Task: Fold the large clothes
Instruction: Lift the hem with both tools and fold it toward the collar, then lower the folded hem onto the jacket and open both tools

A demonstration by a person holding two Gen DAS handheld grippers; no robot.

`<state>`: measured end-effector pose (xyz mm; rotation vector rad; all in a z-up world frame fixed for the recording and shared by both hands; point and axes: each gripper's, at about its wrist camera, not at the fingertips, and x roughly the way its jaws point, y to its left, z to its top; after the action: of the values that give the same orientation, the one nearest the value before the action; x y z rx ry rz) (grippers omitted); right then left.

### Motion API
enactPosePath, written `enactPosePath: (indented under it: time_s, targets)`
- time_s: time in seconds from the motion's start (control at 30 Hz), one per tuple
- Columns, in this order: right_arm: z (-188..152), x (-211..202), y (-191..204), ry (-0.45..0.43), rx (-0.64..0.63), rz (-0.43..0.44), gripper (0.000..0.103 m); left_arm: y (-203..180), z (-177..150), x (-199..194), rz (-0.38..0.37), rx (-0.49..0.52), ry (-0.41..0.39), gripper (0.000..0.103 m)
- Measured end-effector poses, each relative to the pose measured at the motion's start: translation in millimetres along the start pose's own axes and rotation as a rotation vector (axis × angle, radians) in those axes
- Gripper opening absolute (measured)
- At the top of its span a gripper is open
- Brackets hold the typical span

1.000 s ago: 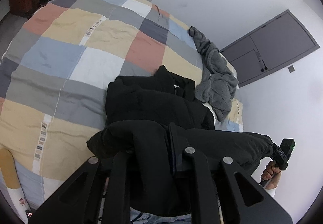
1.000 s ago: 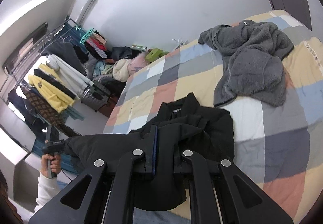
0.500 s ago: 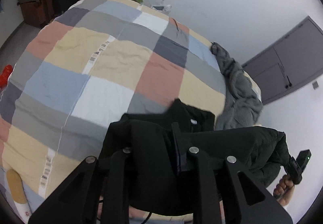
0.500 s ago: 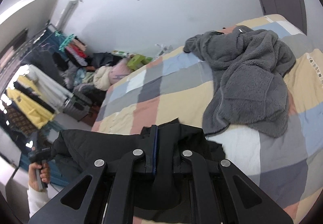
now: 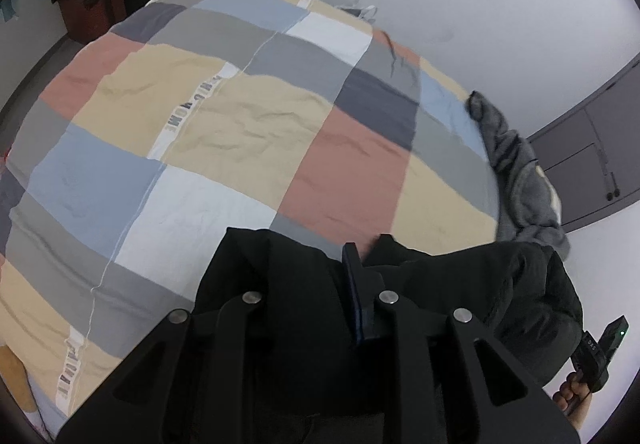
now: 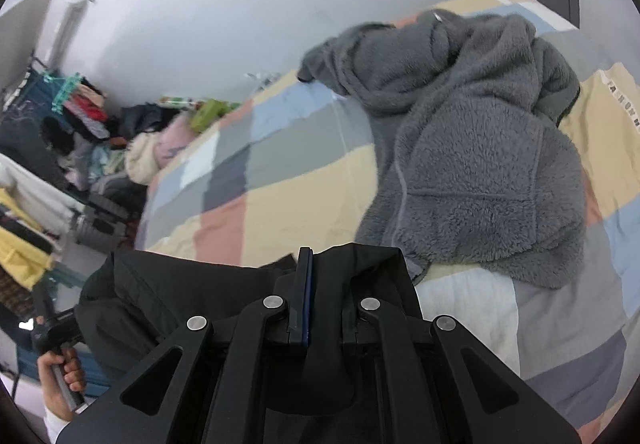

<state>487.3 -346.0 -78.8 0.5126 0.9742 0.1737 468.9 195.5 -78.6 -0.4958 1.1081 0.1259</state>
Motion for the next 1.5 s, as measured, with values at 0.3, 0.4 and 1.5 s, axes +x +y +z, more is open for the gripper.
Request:
enactPosePath:
  time_s: [0.3,0.4,1.5]
  targets:
    - [-8,79,-26,0.092,0.041,-0.047,0.005,0,1,72,0.060,0.025,0.059,0.025]
    - [-10,98,-31,0.113,0.050,-0.051,0.005,-3,4,90,0.080,0.036,0.073,0.025]
    - [-139,-39,-57,-0.105,-0.022,0.149,0.102,103,-117,-14,-0.176,0.044,-0.214,0.095]
